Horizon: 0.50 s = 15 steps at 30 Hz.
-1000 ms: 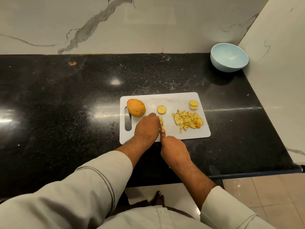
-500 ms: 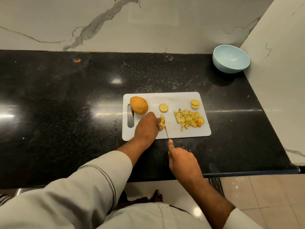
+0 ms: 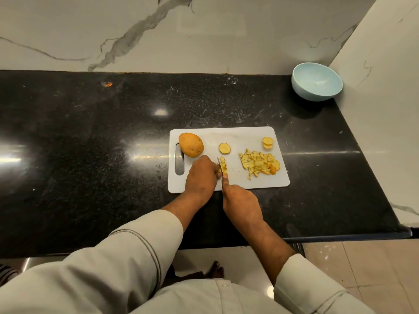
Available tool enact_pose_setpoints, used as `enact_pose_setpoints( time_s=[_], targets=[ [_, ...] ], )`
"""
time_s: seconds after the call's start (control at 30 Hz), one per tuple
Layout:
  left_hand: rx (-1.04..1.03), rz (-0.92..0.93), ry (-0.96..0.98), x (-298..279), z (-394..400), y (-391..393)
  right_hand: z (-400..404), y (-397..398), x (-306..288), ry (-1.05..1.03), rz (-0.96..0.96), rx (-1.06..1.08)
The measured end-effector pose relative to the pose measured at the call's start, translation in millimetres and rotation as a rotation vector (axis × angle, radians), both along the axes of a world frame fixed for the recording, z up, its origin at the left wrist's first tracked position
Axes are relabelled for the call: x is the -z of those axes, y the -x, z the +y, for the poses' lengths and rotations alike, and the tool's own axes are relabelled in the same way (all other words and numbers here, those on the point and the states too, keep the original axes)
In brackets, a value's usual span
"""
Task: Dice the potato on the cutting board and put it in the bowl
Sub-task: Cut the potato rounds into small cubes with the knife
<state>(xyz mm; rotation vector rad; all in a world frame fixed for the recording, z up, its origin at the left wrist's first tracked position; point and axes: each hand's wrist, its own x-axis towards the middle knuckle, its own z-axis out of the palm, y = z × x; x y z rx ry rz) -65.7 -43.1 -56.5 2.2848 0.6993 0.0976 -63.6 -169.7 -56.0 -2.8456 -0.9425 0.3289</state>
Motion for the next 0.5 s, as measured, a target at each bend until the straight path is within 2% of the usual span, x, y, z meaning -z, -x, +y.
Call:
enact_pose_setpoints(
  time_s=[0.13, 0.27, 0.5],
  targets=[
    [-0.07, -0.006, 0.066, 0.6, -3.2, 1.2, 2.8, -2.1, 2.7, 0.003, 0.027, -0.007],
    [-0.045, 0.035, 0.061, -1.2, -2.6, 0.1, 10.1, -10.1, 1.9, 0.035, 0.034, -0.025],
    [0.064, 0.073, -0.155, -7.2, -5.3, -2.3, 10.0, -13.8, -1.1, 0.117, 0.069, -0.048]
  ],
)
